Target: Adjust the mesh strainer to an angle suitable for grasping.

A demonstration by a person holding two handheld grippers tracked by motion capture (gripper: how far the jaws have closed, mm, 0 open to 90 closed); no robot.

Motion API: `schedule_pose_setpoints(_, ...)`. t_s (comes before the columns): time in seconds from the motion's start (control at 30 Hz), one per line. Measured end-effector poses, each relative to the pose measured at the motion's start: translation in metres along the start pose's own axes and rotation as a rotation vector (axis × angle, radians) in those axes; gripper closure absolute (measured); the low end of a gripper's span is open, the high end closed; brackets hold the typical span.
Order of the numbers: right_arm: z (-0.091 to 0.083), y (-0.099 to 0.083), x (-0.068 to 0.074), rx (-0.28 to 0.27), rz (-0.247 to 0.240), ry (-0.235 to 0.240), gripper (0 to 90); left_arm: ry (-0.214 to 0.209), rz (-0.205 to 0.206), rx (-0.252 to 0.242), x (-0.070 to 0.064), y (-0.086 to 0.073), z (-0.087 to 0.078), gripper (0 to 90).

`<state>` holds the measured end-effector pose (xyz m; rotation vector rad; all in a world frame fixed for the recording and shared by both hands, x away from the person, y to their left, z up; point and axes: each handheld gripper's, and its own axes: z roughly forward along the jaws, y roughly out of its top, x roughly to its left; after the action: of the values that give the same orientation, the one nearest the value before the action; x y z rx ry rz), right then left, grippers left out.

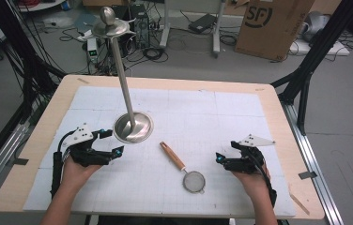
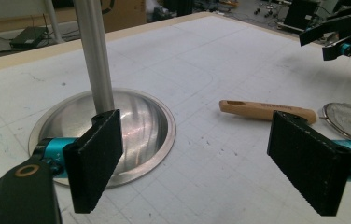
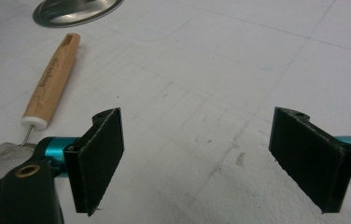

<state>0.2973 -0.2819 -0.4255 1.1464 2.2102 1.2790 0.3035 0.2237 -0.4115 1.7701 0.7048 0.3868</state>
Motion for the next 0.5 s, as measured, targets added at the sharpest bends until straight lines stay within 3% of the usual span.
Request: schedule_pose_setpoints(0.5, 0.014, 0.014, 0.030, 0.015, -0.065, 0.060, 16.9, -0.005, 0.012, -0.004, -0.002, 0.002, -0.002, 18.9)
